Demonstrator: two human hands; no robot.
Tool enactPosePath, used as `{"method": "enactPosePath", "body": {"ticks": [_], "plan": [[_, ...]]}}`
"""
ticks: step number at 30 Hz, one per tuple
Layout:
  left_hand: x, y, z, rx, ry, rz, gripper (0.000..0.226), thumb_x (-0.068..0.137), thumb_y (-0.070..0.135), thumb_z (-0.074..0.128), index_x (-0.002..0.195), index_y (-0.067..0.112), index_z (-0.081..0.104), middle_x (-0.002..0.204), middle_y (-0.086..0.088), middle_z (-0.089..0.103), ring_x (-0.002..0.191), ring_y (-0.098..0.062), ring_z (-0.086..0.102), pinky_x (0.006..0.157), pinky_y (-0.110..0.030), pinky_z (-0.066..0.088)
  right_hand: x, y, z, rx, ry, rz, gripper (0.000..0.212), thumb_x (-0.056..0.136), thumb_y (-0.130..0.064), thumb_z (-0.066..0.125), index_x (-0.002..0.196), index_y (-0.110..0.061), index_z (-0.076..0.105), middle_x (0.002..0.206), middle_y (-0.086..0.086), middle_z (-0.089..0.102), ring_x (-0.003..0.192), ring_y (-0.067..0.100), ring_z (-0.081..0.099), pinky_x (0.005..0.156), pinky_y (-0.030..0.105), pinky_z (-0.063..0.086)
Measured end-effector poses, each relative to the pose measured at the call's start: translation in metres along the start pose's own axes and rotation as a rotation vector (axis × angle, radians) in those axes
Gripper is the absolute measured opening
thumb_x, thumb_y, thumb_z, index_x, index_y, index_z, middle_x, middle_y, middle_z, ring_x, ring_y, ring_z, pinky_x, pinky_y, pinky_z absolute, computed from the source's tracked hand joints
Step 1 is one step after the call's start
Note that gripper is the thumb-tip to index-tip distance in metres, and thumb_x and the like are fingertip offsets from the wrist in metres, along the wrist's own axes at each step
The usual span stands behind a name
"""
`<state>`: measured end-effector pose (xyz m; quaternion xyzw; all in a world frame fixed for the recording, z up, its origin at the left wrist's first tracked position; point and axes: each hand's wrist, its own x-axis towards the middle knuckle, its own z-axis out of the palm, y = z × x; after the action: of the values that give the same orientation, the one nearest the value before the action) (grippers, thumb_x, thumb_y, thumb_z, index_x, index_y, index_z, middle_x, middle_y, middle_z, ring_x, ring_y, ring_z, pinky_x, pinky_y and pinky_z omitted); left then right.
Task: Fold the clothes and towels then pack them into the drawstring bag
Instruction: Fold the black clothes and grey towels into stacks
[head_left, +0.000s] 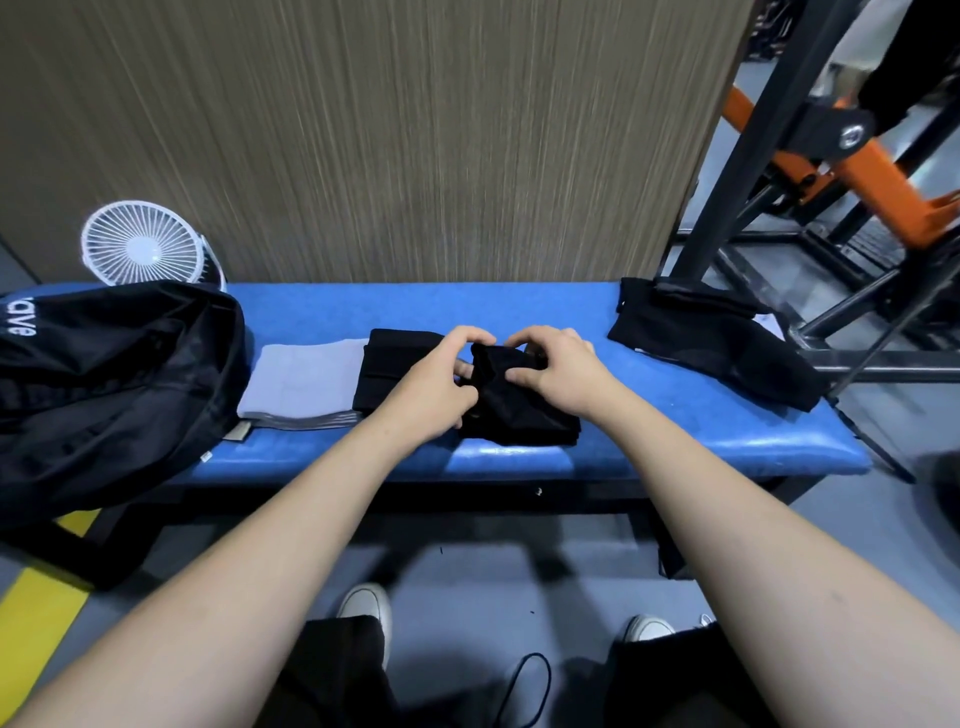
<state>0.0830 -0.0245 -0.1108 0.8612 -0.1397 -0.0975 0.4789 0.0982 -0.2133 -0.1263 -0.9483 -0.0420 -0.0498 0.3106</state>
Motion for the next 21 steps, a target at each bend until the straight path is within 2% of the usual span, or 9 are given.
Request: {"method": "enactPosePath", "body": {"ticks": [3, 6, 8, 11, 13, 15, 18, 21], "plan": [[-0.001, -0.001, -0.001, 0.004, -0.011, -0.003, 0.066, 0.081, -0.009, 0.043, 0.121, 0.043, 0.053, 0.092, 0.002, 0.062, 0.053, -0.015, 0.054, 0.058, -0.029, 0.048, 0.005, 0.002, 0.001, 0.033, 0.054, 0.011, 0.019, 0.089, -0.022, 0.07, 0.105, -0.028, 0.061, 0.081, -0.01, 0.057, 0.086, 0.014, 0.054, 0.104, 0.042, 0.038], [-0.002, -0.003, -0.001, 0.047, -0.017, 0.0, 0.069, 0.082, -0.007, 0.041, 0.124, 0.046, 0.053, 0.093, -0.002, 0.061, 0.052, -0.017, 0.057, 0.056, -0.032, 0.048, 0.008, 0.003, 0.004, 0.045, 0.097, 0.003, 0.023, 0.088, -0.021, 0.071, 0.104, -0.029, 0.058, 0.08, -0.013, 0.052, 0.08, 0.009, 0.052, 0.105, 0.042, 0.037], [-0.002, -0.003, -0.001, 0.073, -0.005, -0.009, 0.068, 0.084, -0.004, 0.038, 0.124, 0.048, 0.054, 0.096, -0.004, 0.059, 0.051, -0.018, 0.064, 0.06, -0.037, 0.052, 0.007, 0.002, 0.006, 0.055, 0.096, -0.016, 0.028, 0.087, -0.023, 0.073, 0.11, -0.027, 0.059, 0.089, -0.01, 0.053, 0.087, 0.01, 0.051, 0.105, 0.042, 0.038], [-0.002, 0.001, 0.001, 0.078, 0.036, -0.036, 0.05, 0.095, 0.007, 0.034, 0.12, 0.041, 0.06, 0.09, 0.008, 0.057, 0.053, -0.021, 0.07, 0.063, -0.029, 0.051, 0.003, 0.001, 0.008, 0.087, 0.043, -0.067, 0.033, 0.084, -0.024, 0.076, 0.114, -0.025, 0.061, 0.104, -0.006, 0.058, 0.099, 0.011, 0.052, 0.105, 0.042, 0.039], [-0.003, 0.003, 0.002, 0.116, 0.044, -0.056, 0.024, 0.101, 0.027, 0.041, 0.108, 0.033, 0.063, 0.087, 0.01, 0.059, 0.052, -0.018, 0.07, 0.056, -0.027, 0.042, -0.001, 0.001, 0.008, 0.139, 0.03, -0.107, 0.035, 0.083, -0.023, 0.077, 0.115, -0.023, 0.063, 0.113, -0.004, 0.061, 0.106, 0.013, 0.055, 0.105, 0.042, 0.04], [-0.003, 0.001, 0.004, 0.16, 0.046, -0.07, 0.014, 0.097, 0.04, 0.054, 0.099, 0.027, 0.06, 0.094, 0.007, 0.06, 0.051, -0.014, 0.07, 0.054, -0.026, 0.039, -0.006, 0.002, 0.004, 0.158, 0.054, -0.121, 0.035, 0.086, -0.023, 0.074, 0.119, -0.022, 0.062, 0.12, -0.003, 0.06, 0.116, 0.015, 0.053, 0.107, 0.042, 0.04], [0.0, -0.001, 0.007, 0.143, 0.082, -0.059, 0.011, 0.092, 0.024, 0.066, 0.095, 0.024, 0.055, 0.107, 0.0, 0.058, 0.052, -0.015, 0.07, 0.049, -0.016, 0.044, -0.015, 0.008, 0.0, 0.058, 0.066, -0.065, 0.043, 0.091, -0.031, 0.067, 0.131, -0.024, 0.055, 0.133, -0.001, 0.05, 0.128, 0.021, 0.044, 0.111, 0.043, 0.035], [0.001, 0.005, 0.008, 0.063, 0.117, 0.002, 0.02, 0.092, 0.007, 0.061, 0.091, 0.026, 0.054, 0.113, -0.007, 0.056, 0.063, -0.022, 0.071, 0.046, -0.009, 0.042, -0.026, 0.014, -0.006, 0.048, 0.042, 0.021, 0.052, 0.092, -0.035, 0.066, 0.139, -0.028, 0.046, 0.137, 0.002, 0.044, 0.126, 0.021, 0.047, 0.109, 0.038, 0.037]]}}
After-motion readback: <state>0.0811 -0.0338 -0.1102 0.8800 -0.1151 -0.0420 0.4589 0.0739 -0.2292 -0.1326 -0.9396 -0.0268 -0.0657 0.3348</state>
